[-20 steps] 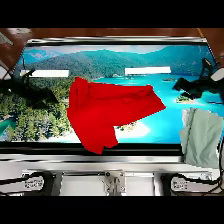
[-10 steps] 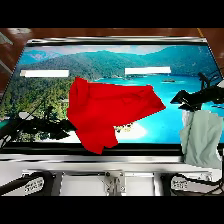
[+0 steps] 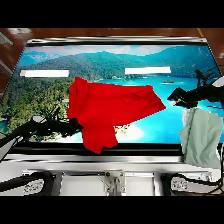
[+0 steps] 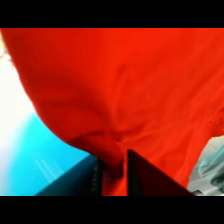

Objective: Fold the shirts.

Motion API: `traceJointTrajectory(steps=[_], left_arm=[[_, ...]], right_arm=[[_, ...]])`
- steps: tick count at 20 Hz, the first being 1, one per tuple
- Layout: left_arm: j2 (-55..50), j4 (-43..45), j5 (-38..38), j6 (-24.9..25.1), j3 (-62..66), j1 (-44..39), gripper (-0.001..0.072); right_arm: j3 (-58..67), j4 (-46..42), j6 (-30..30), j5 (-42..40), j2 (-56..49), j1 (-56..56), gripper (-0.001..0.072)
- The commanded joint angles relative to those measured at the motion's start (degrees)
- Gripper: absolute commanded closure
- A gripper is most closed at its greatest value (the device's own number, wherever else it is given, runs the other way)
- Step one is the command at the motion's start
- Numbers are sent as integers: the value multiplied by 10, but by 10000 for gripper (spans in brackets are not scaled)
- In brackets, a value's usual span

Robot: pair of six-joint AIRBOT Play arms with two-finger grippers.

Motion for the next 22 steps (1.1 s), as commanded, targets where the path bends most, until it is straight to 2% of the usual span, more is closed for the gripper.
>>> traceJointTrajectory(steps=[1, 2, 3, 10, 13, 22], left_arm=[[-11, -42, 29, 1, 0, -24, 569], [-9, -42, 20, 9, 1, -23, 652], [-6, -42, 10, 23, 3, -23, 669], [91, -42, -4, 26, 11, -23, 670], [127, -43, -4, 26, 11, -23, 670], [159, -56, -6, 22, 32, -23, 670]], right_arm=[[0, -6, 10, -11, 0, 1, 75], [0, -9, 13, -18, -1, 1, 75], [0, -11, 19, -24, -5, -1, 75], [0, 0, 71, -50, -102, -5, 75], [0, 53, 69, -59, -146, -5, 75], [0, 76, 81, -153, -187, 8, 75]])
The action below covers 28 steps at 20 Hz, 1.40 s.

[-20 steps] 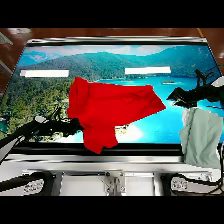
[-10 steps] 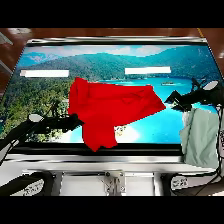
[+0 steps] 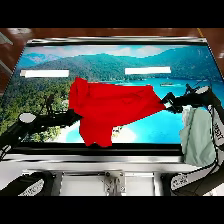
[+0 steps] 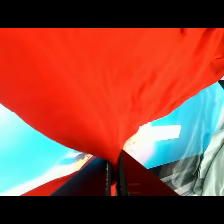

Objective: Fold the shirts.

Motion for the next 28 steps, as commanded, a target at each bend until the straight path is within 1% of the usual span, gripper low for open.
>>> traceJointTrajectory(steps=[1, 2, 3, 5, 6, 8, 10, 13, 16, 20, 22, 24, 26, 27, 28], left_arm=[[6, -3, -3, -1, 16, 0, 670], [5, -3, -4, 0, 22, 0, 669], [5, -3, -4, 0, 28, 0, 669], [5, -2, -4, 0, 42, 0, 670], [5, -2, -4, 2, 49, 0, 670], [6, -1, -4, 10, 69, 0, 671], [11, 16, -4, 23, 103, 0, 672], [39, 72, -18, 21, 196, 14, 673], [89, 85, -24, 21, 333, 47, 673], [147, 123, -23, 21, 563, 102, 672], [167, 125, -23, 21, 662, 125, 672], [183, 125, -23, 21, 723, 131, 672], [206, 125, -27, 20, 750, 131, 672], [221, 127, -32, 13, 751, 131, 672], [235, 140, -42, -8, 751, 131, 671]], right_arm=[[-1, 4, 8, -63, -15, 17, 75], [-1, 8, 9, -84, -17, 29, 76], [-1, 12, 9, -103, -17, 39, 130], [1, 18, 8, -139, -16, 56, 546], [1, 26, 4, -141, -12, 60, 650], [2, 44, -41, -136, 11, 59, 654], [2, 44, -86, -126, 61, 56, 655], [12, 44, -146, -112, 181, 57, 655], [63, 41, -169, -104, 318, 57, 655], [180, 12, -168, -112, 489, 57, 655], [230, -24, -144, -110, 555, 56, 655], [262, -75, -100, -102, 608, 56, 655], [275, -118, -57, -89, 654, 56, 655], [275, -138, -40, -75, 675, 56, 655], [275, -153, -31, -55, 692, 57, 655]])
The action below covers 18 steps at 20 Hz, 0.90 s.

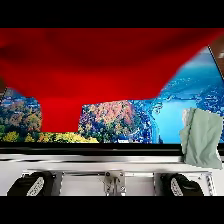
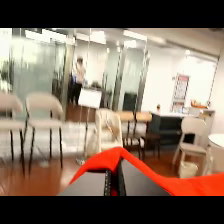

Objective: Fold the shirts.

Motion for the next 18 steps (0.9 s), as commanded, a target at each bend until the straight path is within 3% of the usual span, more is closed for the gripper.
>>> traceJointTrajectory(steps=[1, 6, 10, 15, 18], left_arm=[[47, 44, -35, -53, 40, 6, 672], [89, 191, -243, -157, 40, 6, 671], [89, 243, -406, -168, 21, 6, 671], [86, 291, -428, -167, -79, 6, 672], [68, 318, -409, -167, -169, 6, 671]], right_arm=[[20, -79, 55, 62, 78, 1, 655], [19, -138, 72, 203, 106, 1, 655], [19, -146, 71, 324, 90, 0, 655], [14, -168, 71, 513, 1, 1, 656], [-31, -167, 71, 520, -67, 1, 656]])
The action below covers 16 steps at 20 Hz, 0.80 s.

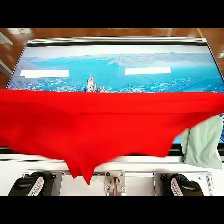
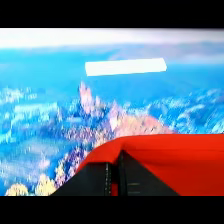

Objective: Fold the shirts.

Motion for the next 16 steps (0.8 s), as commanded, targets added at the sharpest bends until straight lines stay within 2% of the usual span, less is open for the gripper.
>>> traceJointTrajectory(steps=[1, 3, 5, 10, 13, 16], left_arm=[[-23, 36, 9, 0, -96, 0, 671], [-58, 36, 63, 0, -145, 0, 671], [-110, 36, 140, 3, -179, 0, 670], [-291, 23, 297, 45, -186, 0, 670], [-390, 15, 337, 45, -186, 0, 670], [-464, 14, 354, 45, -186, 0, 670]], right_arm=[[-50, -8, 0, 44, -80, 0, 656], [-98, 9, 2, -7, -138, 7, 656], [-133, 8, 3, -107, -209, 31, 656], [-135, 8, -2, -448, -414, 95, 655], [-135, 19, -1, -611, -494, 118, 655], [-135, 38, -1, -692, -547, 127, 655]])
